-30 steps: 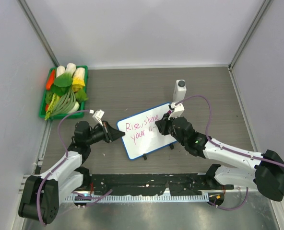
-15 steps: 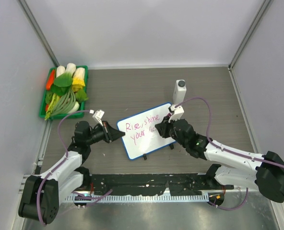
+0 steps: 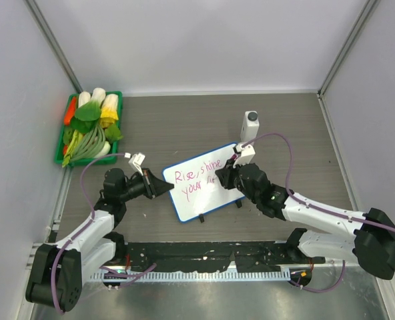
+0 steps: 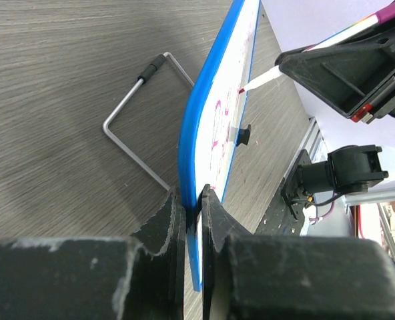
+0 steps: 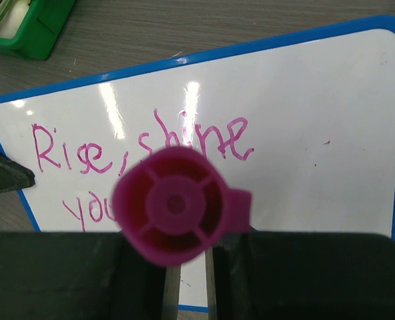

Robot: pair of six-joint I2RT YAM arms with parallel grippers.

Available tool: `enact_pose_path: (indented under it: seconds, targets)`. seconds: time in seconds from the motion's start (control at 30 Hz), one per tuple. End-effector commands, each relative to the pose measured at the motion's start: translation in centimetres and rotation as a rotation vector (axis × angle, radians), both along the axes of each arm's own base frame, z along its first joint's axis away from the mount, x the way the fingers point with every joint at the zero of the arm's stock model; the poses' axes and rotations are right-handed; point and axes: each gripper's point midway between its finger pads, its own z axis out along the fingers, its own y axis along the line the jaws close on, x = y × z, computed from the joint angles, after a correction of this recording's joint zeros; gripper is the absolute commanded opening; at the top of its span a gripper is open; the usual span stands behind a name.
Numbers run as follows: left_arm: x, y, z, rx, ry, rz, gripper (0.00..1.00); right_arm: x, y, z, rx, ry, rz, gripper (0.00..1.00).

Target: Write a sentence on the whiteboard

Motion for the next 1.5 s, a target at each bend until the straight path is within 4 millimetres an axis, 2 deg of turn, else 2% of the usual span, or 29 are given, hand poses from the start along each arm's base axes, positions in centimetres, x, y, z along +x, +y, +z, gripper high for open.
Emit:
enact_pose_path:
  seconds: [0.0,0.8,1.23,1.47]
  targets:
    - [1.1,0.8,-0.1,0.054,-0.086,0.043,0.0,1.9,0.0,2.4,0.006,-0.067,-0.057,0.01]
    - [1.2,0.8,-0.1,0.055,-0.086,0.044,0.0,-0.6,-1.8,-1.7,-0.032,0.028,-0.037,0.01]
    - [1.2,0.8,-0.2,0.055,-0.082,0.048,0.0,-1.6,-1.4,-2.9,-0.027,0.074,0.008,0.01]
    - [1.2,0.8,-0.1,0.054,-0.084,0.045,0.0,-1.7,-0.3,-2.3,0.026,0.072,0.037,0.01]
